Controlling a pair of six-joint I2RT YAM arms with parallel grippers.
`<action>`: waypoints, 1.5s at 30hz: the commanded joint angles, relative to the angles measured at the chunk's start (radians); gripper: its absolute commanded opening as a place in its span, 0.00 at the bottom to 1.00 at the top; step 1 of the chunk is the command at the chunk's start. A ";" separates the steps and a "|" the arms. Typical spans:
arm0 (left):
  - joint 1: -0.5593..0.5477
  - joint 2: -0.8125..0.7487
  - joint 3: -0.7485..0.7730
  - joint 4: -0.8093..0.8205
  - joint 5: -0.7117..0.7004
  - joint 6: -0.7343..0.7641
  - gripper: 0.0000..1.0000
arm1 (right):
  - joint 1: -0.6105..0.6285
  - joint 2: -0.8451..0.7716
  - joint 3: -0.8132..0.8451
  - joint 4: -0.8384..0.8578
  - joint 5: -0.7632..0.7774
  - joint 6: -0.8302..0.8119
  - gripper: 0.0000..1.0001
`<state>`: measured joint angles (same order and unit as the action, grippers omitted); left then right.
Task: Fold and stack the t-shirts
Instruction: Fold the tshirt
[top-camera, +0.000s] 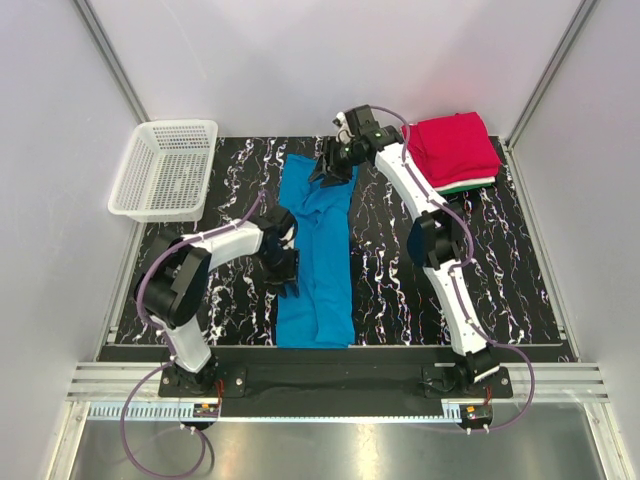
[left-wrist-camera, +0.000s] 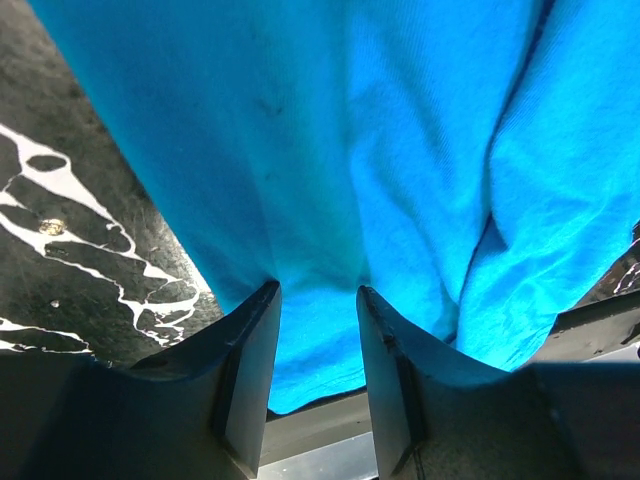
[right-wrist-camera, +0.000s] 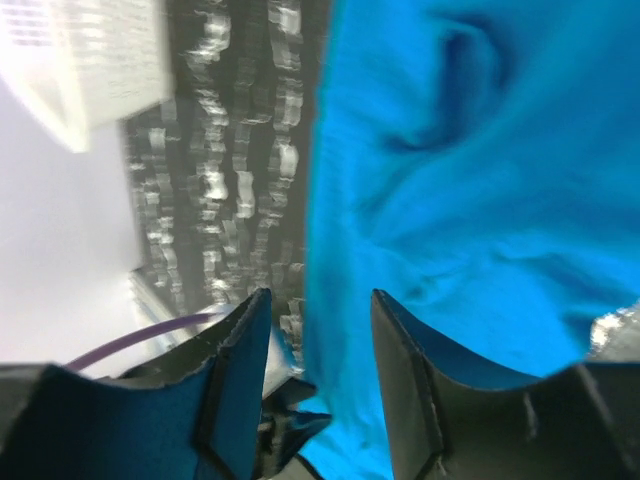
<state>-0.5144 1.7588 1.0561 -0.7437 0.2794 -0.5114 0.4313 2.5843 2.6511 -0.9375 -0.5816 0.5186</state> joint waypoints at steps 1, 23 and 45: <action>-0.003 -0.050 -0.033 0.030 -0.034 -0.013 0.43 | -0.014 -0.082 -0.085 -0.020 0.120 -0.065 0.53; 0.097 0.296 0.677 -0.115 -0.109 0.011 0.46 | -0.088 -0.193 -0.285 -0.165 0.158 -0.153 0.52; 0.198 0.833 1.423 -0.094 -0.003 -0.062 0.47 | 0.155 -0.655 -1.111 0.038 0.068 -0.013 0.50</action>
<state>-0.3443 2.5633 2.4107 -0.9089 0.2413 -0.5610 0.5652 1.9392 1.5772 -0.9745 -0.4747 0.4507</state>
